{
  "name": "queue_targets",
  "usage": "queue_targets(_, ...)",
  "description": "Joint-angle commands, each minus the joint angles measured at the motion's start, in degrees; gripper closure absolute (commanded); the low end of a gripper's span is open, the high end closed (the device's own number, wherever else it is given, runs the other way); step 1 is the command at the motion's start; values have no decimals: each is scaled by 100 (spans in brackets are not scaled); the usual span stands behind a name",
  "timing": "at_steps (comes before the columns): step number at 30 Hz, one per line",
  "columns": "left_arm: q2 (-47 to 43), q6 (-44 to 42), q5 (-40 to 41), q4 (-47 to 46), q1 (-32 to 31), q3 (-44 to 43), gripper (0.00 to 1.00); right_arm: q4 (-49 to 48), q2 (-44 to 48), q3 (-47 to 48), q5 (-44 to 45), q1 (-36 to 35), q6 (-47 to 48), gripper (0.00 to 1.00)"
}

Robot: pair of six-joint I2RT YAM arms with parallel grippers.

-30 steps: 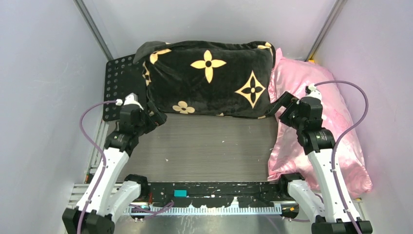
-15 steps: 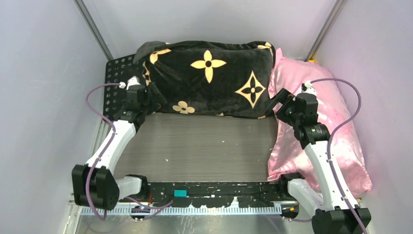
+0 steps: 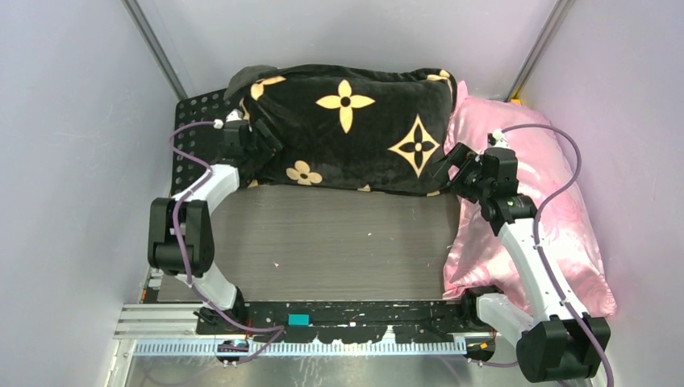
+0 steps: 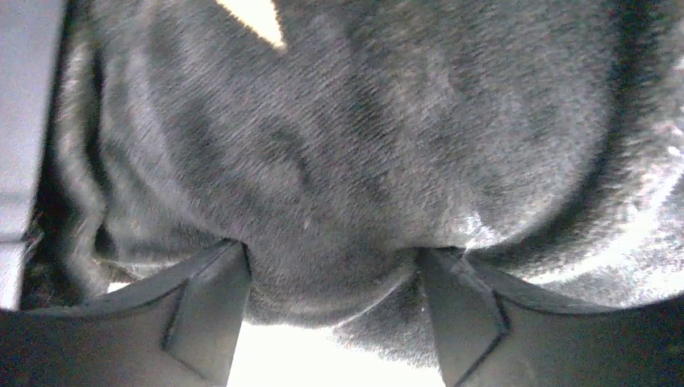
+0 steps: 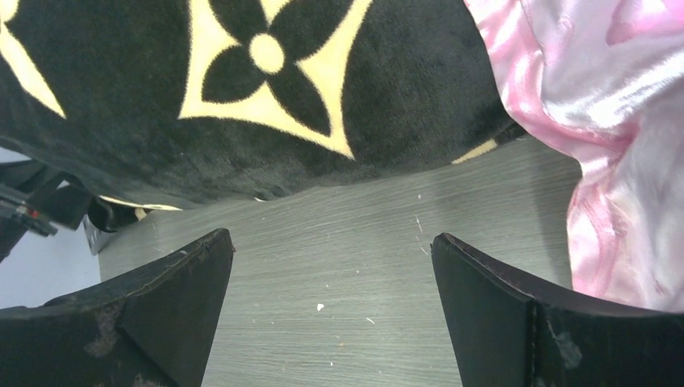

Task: Remove the pillowcase from the pillow

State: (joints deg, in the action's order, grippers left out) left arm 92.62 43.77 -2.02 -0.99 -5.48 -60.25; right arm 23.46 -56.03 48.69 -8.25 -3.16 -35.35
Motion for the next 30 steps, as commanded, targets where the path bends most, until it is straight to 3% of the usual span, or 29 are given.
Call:
queue_targets(1,444,149,-979,-932,16,-649,43,-648,-180,210,-208,8,123,2)
queue_targets(4,179,-65,-1098,-1035,-203,-680,76,-716,-514,427,-124,8,118,3)
queue_targets(8,-362,-507,-1313,-769,-669,-955,99,-792,-1026,761,-114,8,23,3)
queue_targets(19,-1536,-731,-1648,679,-1211,-2139,100,-584,-889,871,-299,8,-24,3)
queue_targets(22,-2120,-840,-1155,1418,-1210,-2132,100,-376,-764,879,-353,12,55,3)
queue_targets(26,-2924,-1195,224,2519,-1113,-1923,100,-80,-671,846,-449,-20,190,4)
queue_targets(28,-3157,-1394,862,3152,-815,-1844,100,-28,-639,735,-560,-59,215,3)
queue_targets(30,-3245,-1277,834,3653,-197,-1738,100,-26,-636,617,-717,-131,224,3)
